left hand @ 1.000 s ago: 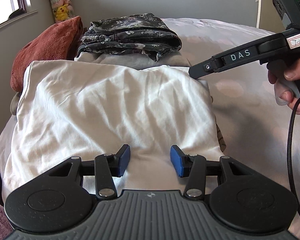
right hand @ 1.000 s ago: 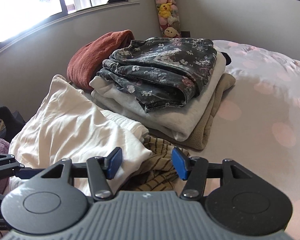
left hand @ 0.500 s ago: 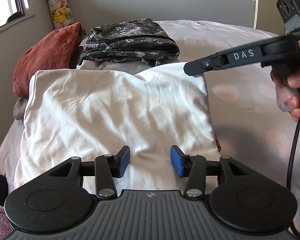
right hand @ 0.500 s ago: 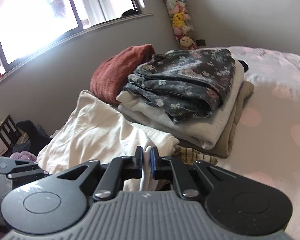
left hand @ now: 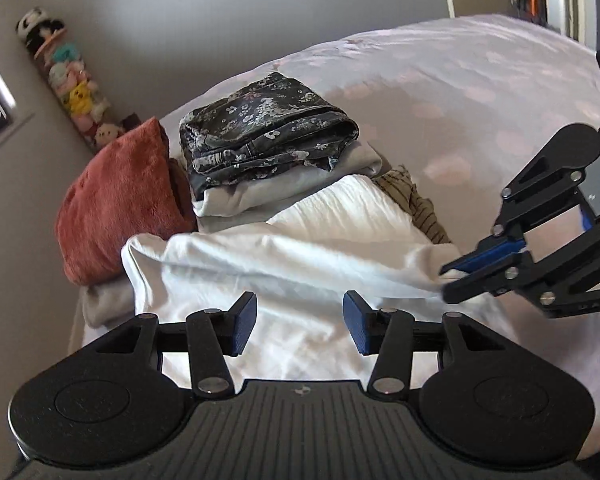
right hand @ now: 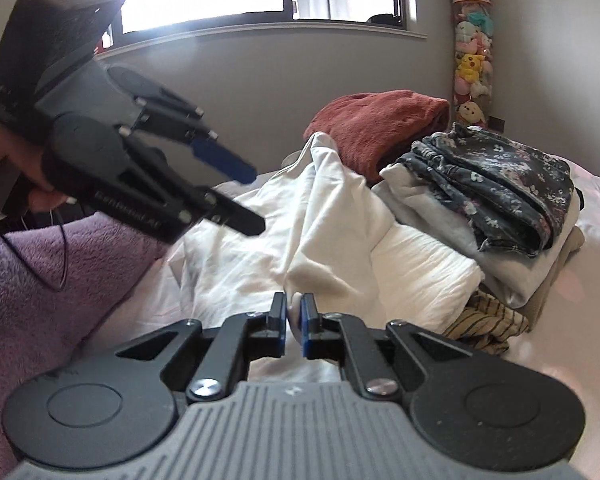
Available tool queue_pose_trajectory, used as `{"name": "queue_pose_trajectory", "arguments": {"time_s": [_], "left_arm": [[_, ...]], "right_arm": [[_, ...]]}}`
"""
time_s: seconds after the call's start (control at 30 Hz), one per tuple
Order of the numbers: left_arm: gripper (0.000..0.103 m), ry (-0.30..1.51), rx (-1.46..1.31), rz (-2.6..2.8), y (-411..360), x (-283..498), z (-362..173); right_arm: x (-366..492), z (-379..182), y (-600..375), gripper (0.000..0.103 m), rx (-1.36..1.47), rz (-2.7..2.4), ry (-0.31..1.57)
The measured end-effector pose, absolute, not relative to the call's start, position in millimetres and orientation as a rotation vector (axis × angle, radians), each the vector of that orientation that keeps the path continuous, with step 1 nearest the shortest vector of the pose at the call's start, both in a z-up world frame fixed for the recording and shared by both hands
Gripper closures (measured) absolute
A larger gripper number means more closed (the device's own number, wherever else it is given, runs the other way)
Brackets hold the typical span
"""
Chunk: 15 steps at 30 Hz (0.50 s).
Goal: Fold clothes
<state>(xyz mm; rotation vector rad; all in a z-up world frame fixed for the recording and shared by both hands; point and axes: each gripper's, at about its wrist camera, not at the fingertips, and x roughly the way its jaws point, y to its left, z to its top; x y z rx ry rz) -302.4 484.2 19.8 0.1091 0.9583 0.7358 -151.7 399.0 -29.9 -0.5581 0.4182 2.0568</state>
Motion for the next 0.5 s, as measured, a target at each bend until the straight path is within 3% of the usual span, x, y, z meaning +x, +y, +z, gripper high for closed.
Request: {"name": "queue_pose_trajectory", "arguments": {"time_s": [0.3,0.5], "left_arm": [[0.050,1.107,0.756,0.642,501,-319,-36],[0.047,1.194,1.026,0.466,540,-311,-49]], "right_arm": [[-147,-44,391,0.095,-0.549,2.020,0.468],[-144,-45,393,0.095,-0.538,2.018,0.493]]}}
